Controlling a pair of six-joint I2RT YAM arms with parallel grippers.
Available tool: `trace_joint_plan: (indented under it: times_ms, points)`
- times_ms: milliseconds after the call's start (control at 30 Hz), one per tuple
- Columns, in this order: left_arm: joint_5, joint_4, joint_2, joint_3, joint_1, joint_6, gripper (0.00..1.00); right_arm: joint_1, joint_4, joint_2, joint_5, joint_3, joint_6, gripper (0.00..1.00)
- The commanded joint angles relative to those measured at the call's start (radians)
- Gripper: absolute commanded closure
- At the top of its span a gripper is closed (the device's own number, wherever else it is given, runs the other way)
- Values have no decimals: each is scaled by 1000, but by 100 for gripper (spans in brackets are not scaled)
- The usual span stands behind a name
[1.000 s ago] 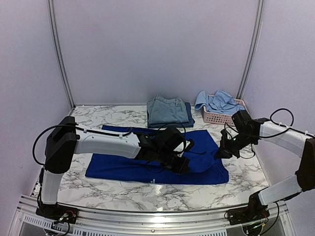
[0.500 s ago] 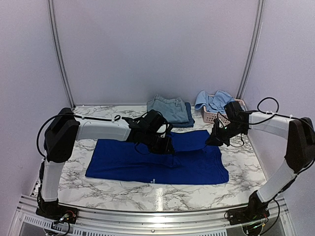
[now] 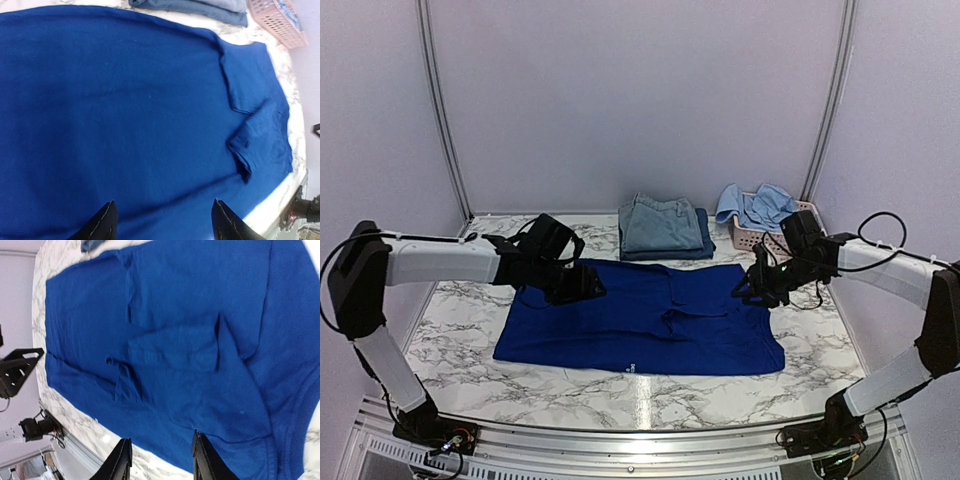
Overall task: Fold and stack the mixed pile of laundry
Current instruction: Smooth out the 1/3-folded T-shirt at the center of the board.
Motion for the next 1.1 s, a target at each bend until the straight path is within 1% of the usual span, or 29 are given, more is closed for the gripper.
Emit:
trace_joint_plan:
  times_ms: [0, 100, 267, 400, 467, 600, 767, 867, 933, 1000, 1067]
  points:
    - [22, -41, -157, -139, 9, 15, 34, 90, -5, -32, -14, -104, 18, 63]
    - [8, -99, -243, -234, 15, 4, 34, 109, 46, -27, 5, -170, 41, 64]
    - [-16, -144, -349, -390, 50, -73, 38, 109, 78, 25, 37, -234, 34, 65]
    - [-50, -191, -381, -482, 85, -144, 42, 109, 79, 70, 69, -274, 22, 65]
    - [-54, -225, -395, -520, 90, -184, 46, 109, 62, 81, 80, -293, 21, 66]
    - [-23, -266, -467, -610, 89, -250, 50, 111, 2, 50, 100, -310, 21, 67]
    - [-1, -376, -620, -694, 70, -298, 53, 137, -69, -43, 75, -354, 51, 67]
    - [16, -420, -711, -714, 54, -325, 53, 152, -102, -102, 27, -366, 74, 67]
    - [5, -445, -756, -701, 53, -318, 52, 162, -114, -139, -1, -352, 85, 67]
    - [-18, -449, -786, -663, 53, -288, 50, 163, -134, -161, 10, -307, 72, 67]
    - [-27, -430, -772, -601, 53, -236, 50, 163, -137, -159, 49, -247, 51, 68]
